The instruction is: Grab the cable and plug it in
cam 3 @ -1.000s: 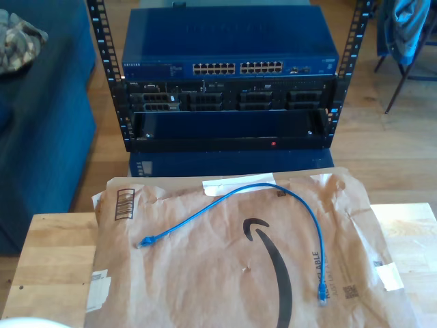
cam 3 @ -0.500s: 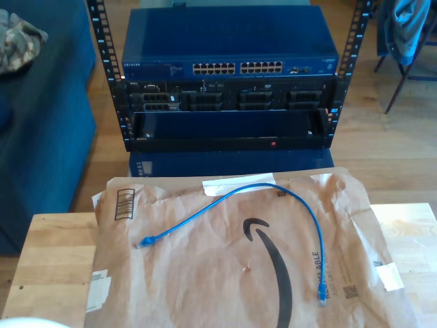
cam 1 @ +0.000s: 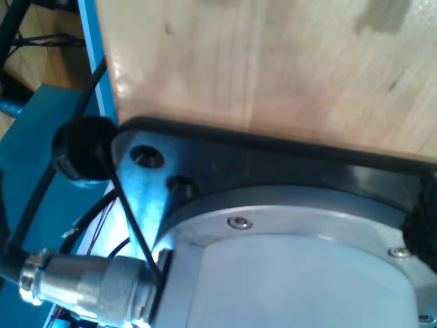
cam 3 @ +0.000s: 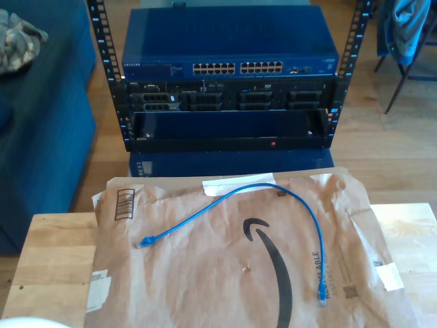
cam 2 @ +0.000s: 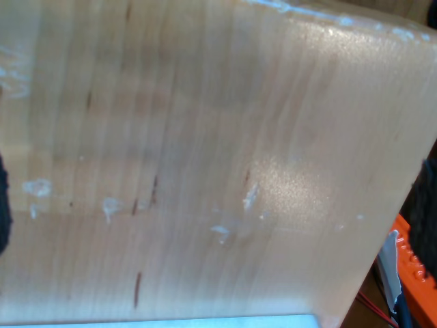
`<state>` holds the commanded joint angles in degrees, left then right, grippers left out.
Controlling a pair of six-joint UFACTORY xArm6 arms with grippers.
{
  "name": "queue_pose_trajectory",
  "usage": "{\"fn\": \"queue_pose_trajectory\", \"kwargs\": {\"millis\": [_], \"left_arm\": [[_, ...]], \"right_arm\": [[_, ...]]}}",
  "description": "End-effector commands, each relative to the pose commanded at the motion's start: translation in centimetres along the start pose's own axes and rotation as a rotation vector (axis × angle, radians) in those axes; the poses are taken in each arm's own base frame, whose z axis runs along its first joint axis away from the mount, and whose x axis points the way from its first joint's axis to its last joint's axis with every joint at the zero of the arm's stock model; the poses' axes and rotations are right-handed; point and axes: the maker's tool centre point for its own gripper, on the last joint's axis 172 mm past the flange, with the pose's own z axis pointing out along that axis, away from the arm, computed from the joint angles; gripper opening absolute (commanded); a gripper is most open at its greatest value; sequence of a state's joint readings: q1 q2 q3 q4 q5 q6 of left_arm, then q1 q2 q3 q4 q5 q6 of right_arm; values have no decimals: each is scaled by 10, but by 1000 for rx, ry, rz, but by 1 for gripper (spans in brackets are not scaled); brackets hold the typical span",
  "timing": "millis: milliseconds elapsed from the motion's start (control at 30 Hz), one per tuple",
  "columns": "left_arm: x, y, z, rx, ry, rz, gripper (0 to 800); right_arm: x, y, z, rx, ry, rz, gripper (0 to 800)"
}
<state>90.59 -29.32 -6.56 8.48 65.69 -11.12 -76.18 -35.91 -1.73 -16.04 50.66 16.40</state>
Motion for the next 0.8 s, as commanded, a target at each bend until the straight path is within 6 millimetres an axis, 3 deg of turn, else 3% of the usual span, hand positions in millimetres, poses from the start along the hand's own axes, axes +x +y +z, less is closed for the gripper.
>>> {"fn": "queue_pose_trajectory", "kwargs": {"millis": [600, 800], "left_arm": [[0, 0, 0, 0, -2, 16, 800], [0, -3, -12, 5, -9, 11, 800]], "right_arm": [[0, -6, 0, 41, 0, 47, 798], [14, 0, -24, 59, 57, 105, 798]]}}
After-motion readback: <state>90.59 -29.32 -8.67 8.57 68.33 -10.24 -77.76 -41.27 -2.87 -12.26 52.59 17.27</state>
